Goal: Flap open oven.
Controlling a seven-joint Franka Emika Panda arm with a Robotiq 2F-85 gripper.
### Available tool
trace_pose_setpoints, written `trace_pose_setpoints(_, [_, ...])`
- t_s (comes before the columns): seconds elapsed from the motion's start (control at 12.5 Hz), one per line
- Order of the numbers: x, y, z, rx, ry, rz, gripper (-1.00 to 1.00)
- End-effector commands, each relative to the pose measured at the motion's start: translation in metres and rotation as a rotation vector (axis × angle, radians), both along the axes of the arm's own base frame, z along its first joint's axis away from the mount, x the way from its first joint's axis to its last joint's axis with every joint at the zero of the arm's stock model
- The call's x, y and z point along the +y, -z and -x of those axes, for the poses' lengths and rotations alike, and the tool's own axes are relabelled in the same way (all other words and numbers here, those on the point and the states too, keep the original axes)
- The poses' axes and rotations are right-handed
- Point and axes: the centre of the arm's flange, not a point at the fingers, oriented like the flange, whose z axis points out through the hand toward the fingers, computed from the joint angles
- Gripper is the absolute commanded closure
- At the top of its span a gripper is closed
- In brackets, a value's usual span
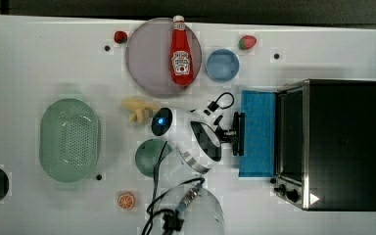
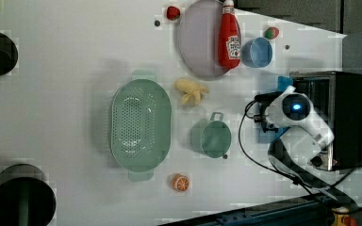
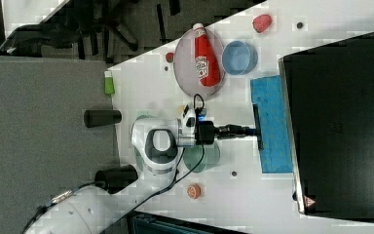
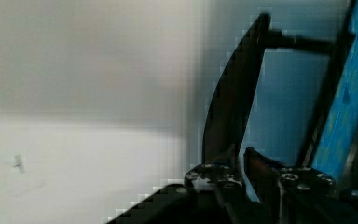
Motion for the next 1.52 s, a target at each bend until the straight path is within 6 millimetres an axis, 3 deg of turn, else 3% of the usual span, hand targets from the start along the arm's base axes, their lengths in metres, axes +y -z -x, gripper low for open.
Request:
trace_pose_setpoints(0.08, [-0.001, 0.003, -0.022, -0.097, 0.063, -0.009, 0.65])
trace_pose_setpoints(0.32, [0.002, -0.016, -0.039, -0.152, 0.075, -0.03, 0.65])
trace_pose_setpoints(0.48, [0.003, -0.057, -0.052, -0.242, 0.201, -0.105, 0.65])
trace_pose_setpoints(0.88, [-0.011, -0.212, -0.075, -0.482, 0.663, -0.395, 0.65])
trace_pose_setpoints(1.12, [-0.018, -0.31, -0.062, -0.435, 0.888, -0.502, 0.65])
trace_pose_setpoints(1.36, [-0.02, -0.415, -0.049, -0.413, 0.897, -0.496, 0.65])
trace_pose_setpoints(1.52, [-0.021, -0.449, -0.029, -0.32, 0.933, -0.466, 0.65])
